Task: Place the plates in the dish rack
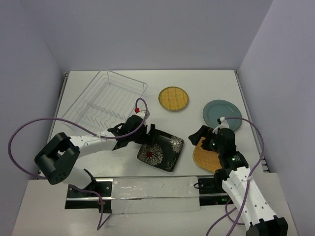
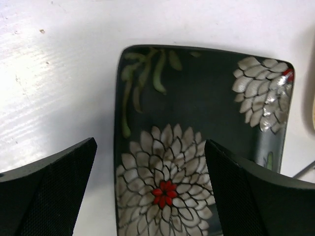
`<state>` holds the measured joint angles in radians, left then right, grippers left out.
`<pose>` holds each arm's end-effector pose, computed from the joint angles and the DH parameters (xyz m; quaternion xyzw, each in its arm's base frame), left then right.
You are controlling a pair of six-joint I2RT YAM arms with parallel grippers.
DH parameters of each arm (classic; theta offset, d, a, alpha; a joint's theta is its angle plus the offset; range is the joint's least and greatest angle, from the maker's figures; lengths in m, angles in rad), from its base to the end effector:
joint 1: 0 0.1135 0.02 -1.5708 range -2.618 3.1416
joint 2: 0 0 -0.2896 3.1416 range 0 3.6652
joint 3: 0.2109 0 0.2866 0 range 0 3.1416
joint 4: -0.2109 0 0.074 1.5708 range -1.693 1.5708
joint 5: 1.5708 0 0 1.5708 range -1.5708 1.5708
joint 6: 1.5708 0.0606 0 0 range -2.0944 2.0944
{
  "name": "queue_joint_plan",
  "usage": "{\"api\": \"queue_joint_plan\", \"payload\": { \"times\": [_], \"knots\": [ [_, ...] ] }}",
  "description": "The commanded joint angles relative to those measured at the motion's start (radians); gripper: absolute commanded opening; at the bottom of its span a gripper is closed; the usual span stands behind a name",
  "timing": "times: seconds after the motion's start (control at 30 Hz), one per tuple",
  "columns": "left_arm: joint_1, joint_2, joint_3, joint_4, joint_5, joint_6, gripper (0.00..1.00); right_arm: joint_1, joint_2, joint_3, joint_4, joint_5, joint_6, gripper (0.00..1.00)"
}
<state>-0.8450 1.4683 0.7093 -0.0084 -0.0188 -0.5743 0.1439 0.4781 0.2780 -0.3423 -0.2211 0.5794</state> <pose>0.2211 -0.2475 0.1588 0.1206 0.9124 -0.2482 0.3022 0.1599 0.0366 0.1811 0.1340 0.8567 0.2628 0.4232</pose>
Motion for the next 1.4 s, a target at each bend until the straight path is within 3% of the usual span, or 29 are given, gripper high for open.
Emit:
{"api": "queue_joint_plan", "payload": {
  "times": [0.0,0.23,0.57,0.7,0.8,0.97,1.13,1.37],
  "knots": [
    [0.026,0.04,-0.007,0.108,0.063,-0.019,0.97,0.114,0.034,-0.021,0.08,0.012,0.012,0.99],
    [0.027,0.055,-0.048,0.128,0.091,-0.045,0.96,0.213,0.15,-0.048,0.187,-0.012,0.069,0.97],
    [0.034,0.135,-0.07,0.162,0.104,-0.077,0.88,0.334,0.374,-0.036,0.299,0.019,0.147,0.86],
    [0.034,0.113,-0.1,0.182,0.118,-0.085,0.87,0.36,0.449,-0.023,0.333,0.019,0.172,0.73],
    [0.035,0.099,-0.121,0.198,0.137,-0.096,0.86,0.378,0.517,-0.01,0.338,0.023,0.193,0.58],
    [0.035,0.112,-0.152,0.225,0.173,-0.118,0.83,0.391,0.575,-0.01,0.338,0.047,0.238,0.23],
    [0.035,0.11,-0.169,0.228,0.177,-0.13,0.83,0.391,0.595,-0.016,0.37,0.112,0.283,0.0],
    [0.035,0.089,-0.193,0.235,0.187,-0.145,0.81,0.38,0.637,-0.038,0.371,0.169,0.331,0.0]
  ]
}}
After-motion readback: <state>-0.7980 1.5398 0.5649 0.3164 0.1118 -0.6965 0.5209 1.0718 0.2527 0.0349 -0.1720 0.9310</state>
